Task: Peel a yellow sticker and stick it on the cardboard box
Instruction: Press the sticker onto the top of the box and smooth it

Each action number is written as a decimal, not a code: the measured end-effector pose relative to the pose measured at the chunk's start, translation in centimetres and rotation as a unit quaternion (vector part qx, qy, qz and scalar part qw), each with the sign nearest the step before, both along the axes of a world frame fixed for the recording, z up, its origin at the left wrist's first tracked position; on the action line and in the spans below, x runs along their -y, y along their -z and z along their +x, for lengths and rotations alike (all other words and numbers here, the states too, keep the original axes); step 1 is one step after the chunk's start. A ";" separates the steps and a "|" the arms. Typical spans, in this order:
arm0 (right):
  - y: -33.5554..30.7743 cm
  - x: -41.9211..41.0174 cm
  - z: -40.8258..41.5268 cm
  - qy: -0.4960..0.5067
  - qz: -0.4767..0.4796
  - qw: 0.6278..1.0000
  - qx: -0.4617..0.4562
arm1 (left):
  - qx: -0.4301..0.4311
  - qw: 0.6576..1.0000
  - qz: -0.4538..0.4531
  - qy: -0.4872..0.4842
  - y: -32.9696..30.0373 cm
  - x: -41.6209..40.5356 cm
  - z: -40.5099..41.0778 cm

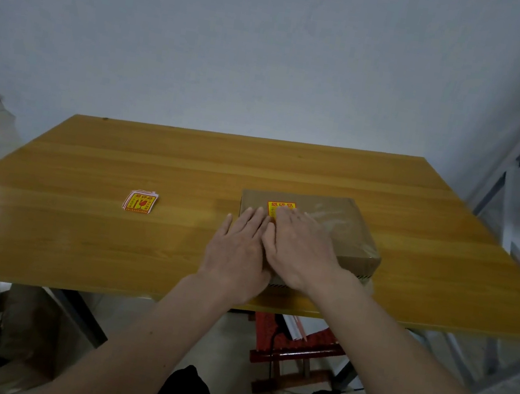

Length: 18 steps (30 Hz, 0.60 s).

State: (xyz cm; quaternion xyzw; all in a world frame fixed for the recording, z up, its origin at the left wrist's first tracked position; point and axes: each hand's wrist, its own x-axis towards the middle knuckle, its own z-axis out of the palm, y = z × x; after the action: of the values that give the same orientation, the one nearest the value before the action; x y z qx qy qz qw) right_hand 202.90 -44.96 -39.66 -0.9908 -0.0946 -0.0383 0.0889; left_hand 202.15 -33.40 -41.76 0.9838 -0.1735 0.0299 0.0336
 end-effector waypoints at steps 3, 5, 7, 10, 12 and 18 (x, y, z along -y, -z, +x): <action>-0.1 -0.4 0.6 -0.036 0.054 0.997 -0.048 | 0.004 1.000 0.011 0.008 0.0 0.1 -0.1; -0.4 -0.4 1.3 -0.044 0.071 0.993 -0.080 | 0.010 1.000 0.011 0.007 0.1 0.1 -0.1; -0.4 -0.3 1.9 -0.033 0.053 0.994 -0.084 | 0.013 1.000 0.017 0.002 0.0 0.1 -0.2; 0.1 -0.3 1.6 -0.009 0.011 0.997 -0.079 | 0.007 0.999 0.033 -0.008 0.1 0.2 -0.2; 0.3 -0.1 0.9 -0.005 0.010 0.997 -0.074 | 0.002 0.999 0.036 -0.013 0.0 0.3 -0.2; -0.6 2.2 -2.0 -0.051 0.042 0.994 -0.083 | -0.005 0.999 0.042 -0.017 -0.4 0.4 -0.4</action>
State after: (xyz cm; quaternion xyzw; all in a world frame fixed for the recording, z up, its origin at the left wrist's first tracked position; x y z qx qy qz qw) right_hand 200.86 -47.12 -39.02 -0.9798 -0.1355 0.0449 0.1399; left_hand 201.75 -33.80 -41.34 0.9874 -0.1572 0.0179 -0.0077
